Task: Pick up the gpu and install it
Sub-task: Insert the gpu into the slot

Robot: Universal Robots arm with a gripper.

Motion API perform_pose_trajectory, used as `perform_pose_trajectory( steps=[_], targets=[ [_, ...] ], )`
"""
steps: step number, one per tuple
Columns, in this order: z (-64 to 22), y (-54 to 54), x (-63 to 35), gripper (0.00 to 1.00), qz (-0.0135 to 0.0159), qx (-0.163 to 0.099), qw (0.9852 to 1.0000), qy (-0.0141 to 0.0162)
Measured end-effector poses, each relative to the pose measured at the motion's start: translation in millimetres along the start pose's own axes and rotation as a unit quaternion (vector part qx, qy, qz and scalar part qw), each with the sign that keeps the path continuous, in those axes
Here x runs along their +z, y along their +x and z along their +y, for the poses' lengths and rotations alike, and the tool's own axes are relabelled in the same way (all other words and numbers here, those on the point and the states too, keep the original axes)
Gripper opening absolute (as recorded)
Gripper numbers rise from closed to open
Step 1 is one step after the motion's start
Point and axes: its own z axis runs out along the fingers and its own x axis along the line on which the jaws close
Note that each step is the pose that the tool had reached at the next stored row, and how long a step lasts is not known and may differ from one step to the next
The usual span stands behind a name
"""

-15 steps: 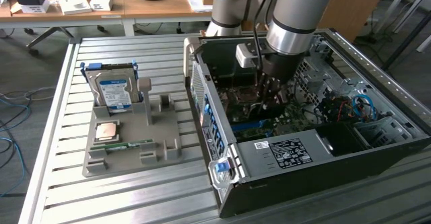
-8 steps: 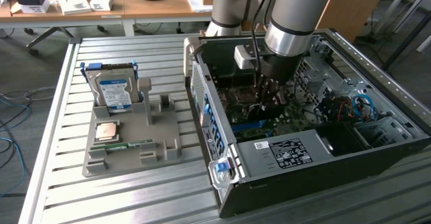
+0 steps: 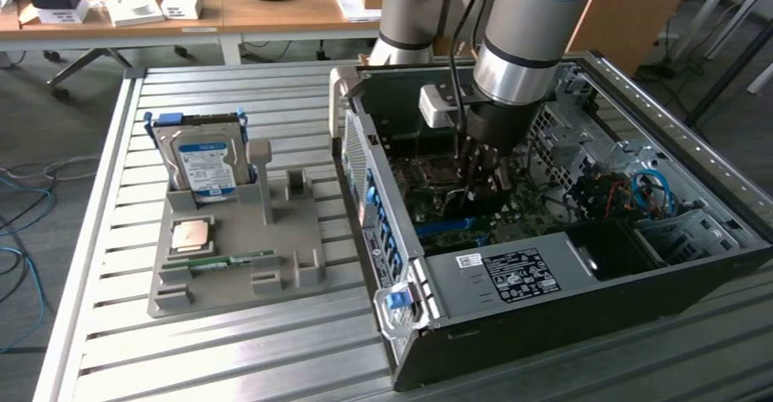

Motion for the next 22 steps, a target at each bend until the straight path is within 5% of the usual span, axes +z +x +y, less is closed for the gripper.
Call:
perform_pose_trajectory(
  steps=[22],
  targets=[
    [4.1, -0.5, 4.2, 0.26, -0.0002, -0.001, 1.0, 0.0001]
  ],
)
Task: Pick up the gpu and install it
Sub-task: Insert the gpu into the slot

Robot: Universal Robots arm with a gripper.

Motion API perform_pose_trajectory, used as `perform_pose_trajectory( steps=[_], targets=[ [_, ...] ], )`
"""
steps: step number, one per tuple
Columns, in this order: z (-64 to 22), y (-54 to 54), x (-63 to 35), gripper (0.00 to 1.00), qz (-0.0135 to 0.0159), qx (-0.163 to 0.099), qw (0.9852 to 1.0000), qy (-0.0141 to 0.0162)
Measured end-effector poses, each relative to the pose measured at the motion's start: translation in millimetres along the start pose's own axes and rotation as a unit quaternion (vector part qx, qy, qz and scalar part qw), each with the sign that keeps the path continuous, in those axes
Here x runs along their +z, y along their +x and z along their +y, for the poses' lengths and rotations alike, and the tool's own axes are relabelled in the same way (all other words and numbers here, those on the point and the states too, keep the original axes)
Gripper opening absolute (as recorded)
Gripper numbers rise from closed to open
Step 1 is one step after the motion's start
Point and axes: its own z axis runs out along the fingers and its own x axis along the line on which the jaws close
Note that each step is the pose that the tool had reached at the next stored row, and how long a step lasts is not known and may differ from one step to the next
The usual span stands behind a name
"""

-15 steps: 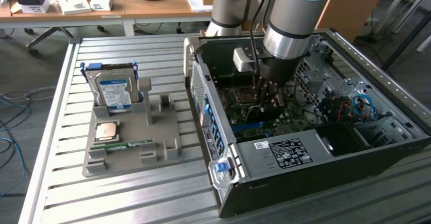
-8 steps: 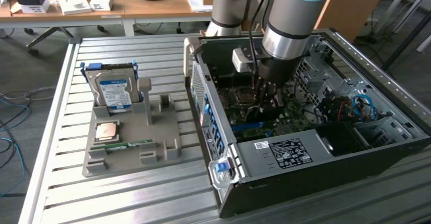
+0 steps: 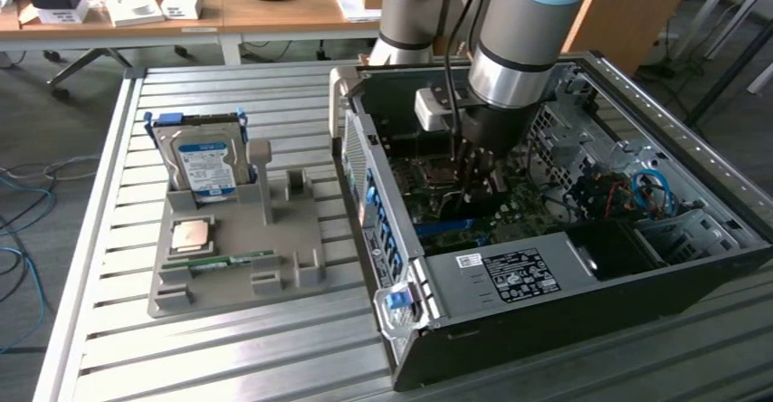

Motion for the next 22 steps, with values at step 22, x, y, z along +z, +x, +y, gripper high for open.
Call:
perform_pose_trajectory(
  steps=[22],
  targets=[
    [2.3, -0.8, 0.2, 0.26, 0.0, -0.003, 1.0, 0.0]
  ],
)
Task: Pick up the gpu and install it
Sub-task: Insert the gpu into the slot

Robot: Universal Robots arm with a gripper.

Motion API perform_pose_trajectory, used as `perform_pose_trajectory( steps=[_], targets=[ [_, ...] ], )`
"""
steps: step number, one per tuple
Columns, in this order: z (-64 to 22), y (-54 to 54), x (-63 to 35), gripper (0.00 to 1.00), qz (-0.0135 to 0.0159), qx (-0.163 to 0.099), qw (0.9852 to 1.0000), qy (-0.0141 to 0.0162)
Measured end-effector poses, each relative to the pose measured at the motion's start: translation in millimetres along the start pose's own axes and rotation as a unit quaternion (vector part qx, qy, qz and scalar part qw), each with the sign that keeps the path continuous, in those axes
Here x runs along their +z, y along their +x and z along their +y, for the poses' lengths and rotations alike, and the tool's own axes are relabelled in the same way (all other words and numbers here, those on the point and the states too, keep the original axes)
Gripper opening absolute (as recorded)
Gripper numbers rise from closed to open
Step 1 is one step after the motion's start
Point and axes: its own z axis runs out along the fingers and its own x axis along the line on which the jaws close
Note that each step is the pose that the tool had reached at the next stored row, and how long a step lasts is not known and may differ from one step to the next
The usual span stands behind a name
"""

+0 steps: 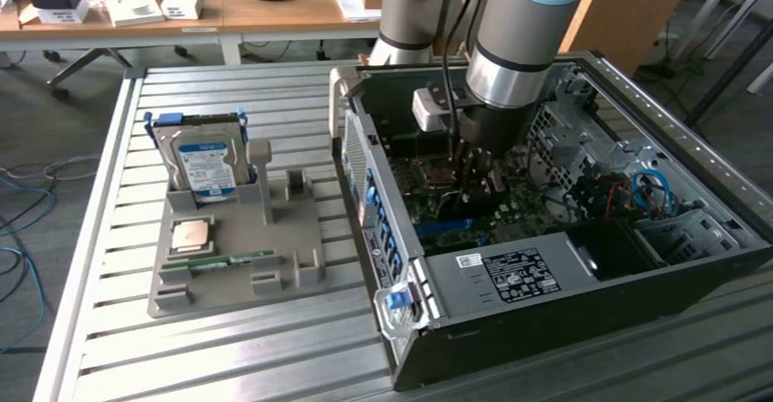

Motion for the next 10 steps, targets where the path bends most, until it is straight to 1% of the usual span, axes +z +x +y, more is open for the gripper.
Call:
perform_pose_trajectory(
  steps=[10],
  targets=[
    [0.0, 0.0, -0.5, 0.26, 0.0, -0.005, 1.0, 0.0]
  ],
)
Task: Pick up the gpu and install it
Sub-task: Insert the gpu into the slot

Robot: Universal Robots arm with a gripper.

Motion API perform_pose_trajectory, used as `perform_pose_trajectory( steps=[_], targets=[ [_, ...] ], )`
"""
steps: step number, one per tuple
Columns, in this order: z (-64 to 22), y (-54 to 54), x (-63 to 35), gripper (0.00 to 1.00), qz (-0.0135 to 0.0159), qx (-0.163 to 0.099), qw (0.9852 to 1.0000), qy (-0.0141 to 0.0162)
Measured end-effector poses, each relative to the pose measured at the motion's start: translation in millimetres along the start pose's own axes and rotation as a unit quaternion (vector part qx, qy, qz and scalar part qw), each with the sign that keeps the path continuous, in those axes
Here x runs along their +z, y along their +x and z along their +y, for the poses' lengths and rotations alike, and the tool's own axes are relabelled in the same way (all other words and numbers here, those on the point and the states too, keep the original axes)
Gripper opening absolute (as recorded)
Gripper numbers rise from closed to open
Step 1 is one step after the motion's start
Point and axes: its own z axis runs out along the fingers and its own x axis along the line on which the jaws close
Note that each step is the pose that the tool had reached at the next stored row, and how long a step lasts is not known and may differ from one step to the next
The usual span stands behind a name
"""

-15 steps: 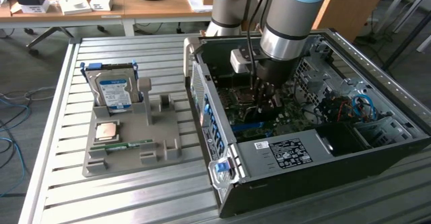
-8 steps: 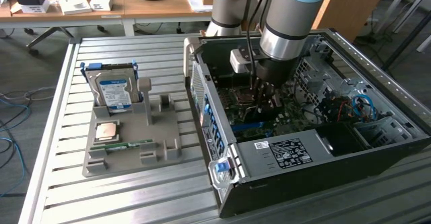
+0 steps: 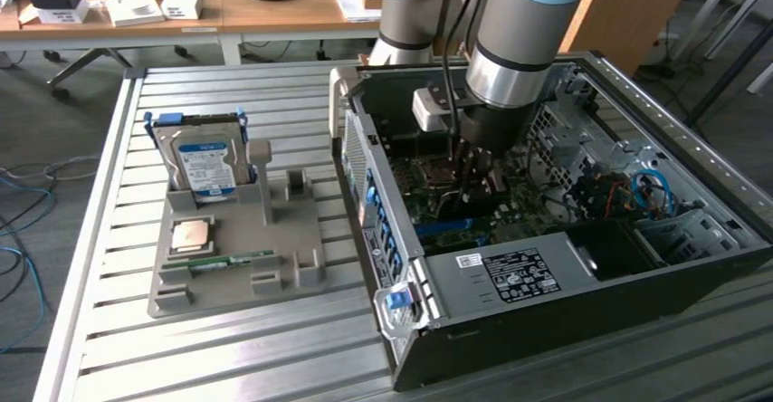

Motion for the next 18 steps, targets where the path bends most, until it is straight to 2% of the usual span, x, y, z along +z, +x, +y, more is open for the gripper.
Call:
perform_pose_trajectory(
  steps=[18],
  targets=[
    [1.1, -1.3, 0.2, 0.26, 0.0001, -0.005, 1.0, -0.0001]
  ],
)
